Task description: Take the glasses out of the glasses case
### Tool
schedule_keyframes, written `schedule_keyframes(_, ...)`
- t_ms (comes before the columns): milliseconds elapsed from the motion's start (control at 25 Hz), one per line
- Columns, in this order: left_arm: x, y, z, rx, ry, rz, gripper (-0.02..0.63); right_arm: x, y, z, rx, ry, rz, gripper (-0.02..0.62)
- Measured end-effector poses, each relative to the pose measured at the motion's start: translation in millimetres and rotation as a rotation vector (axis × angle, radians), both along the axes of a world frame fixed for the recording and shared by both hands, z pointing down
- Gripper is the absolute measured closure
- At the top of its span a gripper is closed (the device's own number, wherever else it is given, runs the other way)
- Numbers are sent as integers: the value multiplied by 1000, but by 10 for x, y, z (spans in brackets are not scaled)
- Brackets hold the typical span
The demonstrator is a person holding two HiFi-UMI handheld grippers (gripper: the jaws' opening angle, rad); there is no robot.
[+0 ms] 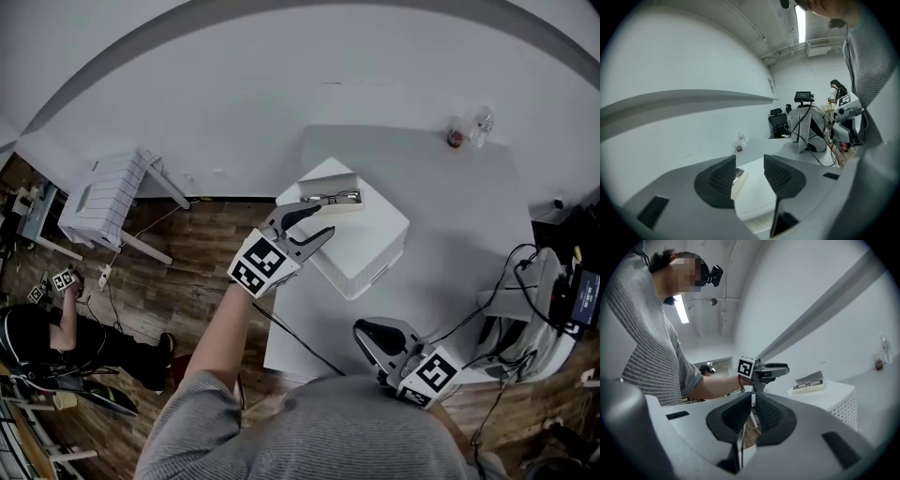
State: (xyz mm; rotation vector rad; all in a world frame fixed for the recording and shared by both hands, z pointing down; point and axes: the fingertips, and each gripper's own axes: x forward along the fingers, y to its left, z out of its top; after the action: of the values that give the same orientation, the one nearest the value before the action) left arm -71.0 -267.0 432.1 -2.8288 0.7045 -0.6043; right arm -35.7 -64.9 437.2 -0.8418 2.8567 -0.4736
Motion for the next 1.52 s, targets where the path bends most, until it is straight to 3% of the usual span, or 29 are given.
schedule_keyframes(600, 102, -502, 268, -27, -115, 4, 433, 32, -219, -3, 31, 26, 3, 578)
schedule_keyframes(920, 126, -789, 454, -25, -247, 40, 434, 114, -323, 58, 12, 20, 22, 578)
schedule_keyframes(1120, 145, -907, 642, -62, -326, 72, 434, 146, -367, 113, -1, 28, 26, 578)
schedule_keyframes(1320, 232, -956, 749, -73, -355, 95, 434, 165, -407, 145, -19, 25, 29, 578)
schedule_keyframes(1520, 227, -1033, 968, -119, -450, 125, 434, 179, -415, 181, -28, 18, 24, 578)
